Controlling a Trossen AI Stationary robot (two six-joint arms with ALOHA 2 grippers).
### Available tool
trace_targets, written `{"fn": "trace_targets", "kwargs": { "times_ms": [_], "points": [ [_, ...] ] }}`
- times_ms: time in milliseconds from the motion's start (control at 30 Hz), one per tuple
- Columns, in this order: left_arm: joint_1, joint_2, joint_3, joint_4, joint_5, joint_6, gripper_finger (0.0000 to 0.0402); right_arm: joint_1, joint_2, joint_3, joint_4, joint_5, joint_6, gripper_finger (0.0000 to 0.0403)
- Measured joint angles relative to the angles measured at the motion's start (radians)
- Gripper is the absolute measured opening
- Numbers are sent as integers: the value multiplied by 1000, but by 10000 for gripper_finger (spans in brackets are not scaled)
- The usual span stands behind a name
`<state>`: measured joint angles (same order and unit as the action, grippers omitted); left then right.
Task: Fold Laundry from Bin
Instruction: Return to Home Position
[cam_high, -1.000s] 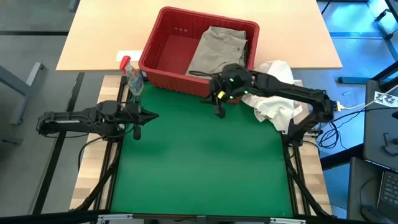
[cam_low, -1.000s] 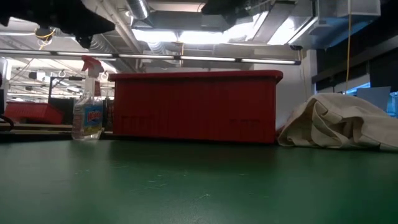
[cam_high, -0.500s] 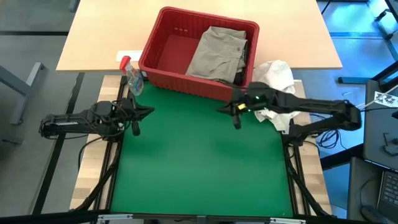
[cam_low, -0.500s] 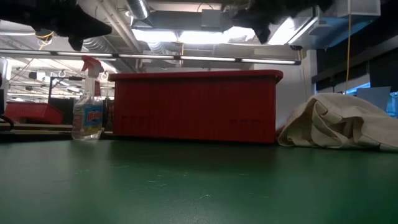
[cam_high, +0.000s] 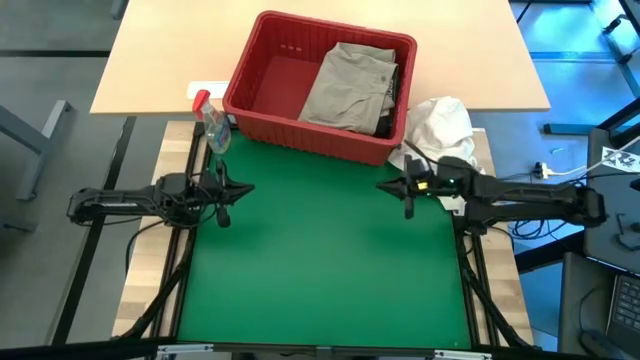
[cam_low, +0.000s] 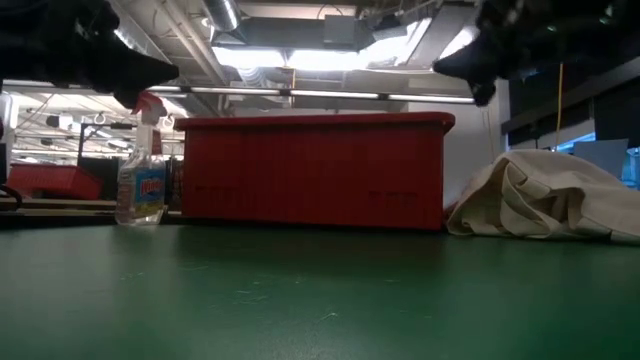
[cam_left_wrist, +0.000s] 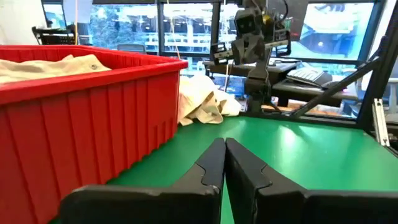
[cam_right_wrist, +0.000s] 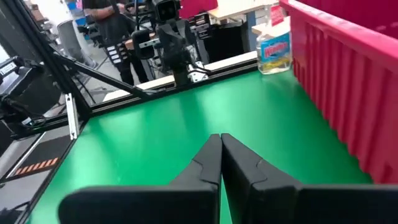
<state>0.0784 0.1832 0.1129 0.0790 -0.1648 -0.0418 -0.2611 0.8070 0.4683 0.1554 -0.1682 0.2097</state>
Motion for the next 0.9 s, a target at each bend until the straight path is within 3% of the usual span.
{"fn": "trace_targets", "kwargs": {
  "times_ms": [233,567,900],
  "points": [
    [0,-69,-36,0,7,-27,8,-1,-200,-169,35,5,8,9],
    [0,-95,-43,-2,41,-30,8,-1,-529,-378,1,134,62,9],
    [0,-94,-50,-19,100,-33,8,-1,-807,-419,-241,167,77,9]
  ]
}}
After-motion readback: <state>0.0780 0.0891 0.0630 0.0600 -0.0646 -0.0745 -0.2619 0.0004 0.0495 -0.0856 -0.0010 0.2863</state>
